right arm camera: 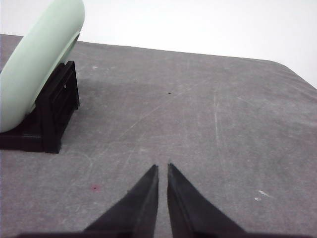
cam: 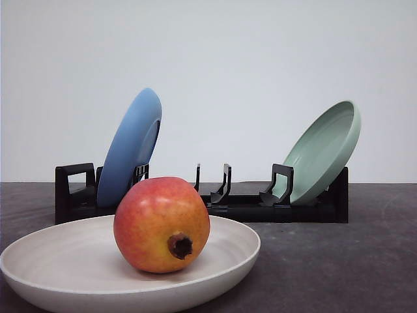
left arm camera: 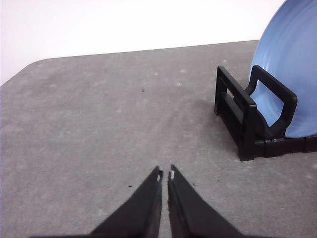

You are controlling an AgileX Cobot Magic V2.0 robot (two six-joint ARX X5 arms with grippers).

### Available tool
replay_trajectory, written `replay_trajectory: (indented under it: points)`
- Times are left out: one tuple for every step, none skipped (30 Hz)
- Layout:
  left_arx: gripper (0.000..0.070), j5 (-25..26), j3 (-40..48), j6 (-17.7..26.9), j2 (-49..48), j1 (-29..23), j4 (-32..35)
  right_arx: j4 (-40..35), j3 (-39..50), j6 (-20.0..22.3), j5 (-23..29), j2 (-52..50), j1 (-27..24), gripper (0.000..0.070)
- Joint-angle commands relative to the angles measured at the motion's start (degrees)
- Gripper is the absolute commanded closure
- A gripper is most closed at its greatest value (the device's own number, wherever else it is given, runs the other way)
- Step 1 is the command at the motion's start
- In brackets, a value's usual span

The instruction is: Place pomegranate in white plate

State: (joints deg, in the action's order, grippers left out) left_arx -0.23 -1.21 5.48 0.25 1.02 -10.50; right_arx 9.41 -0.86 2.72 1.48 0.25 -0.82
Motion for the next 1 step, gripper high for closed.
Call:
replay_trajectory:
  points:
    - [0.07, -0.2, 0.6, 0.2, -0.1, 0.0, -0.2, -0.6, 0.2, 0.0, 0.0, 0.0, -0.1, 0.0671]
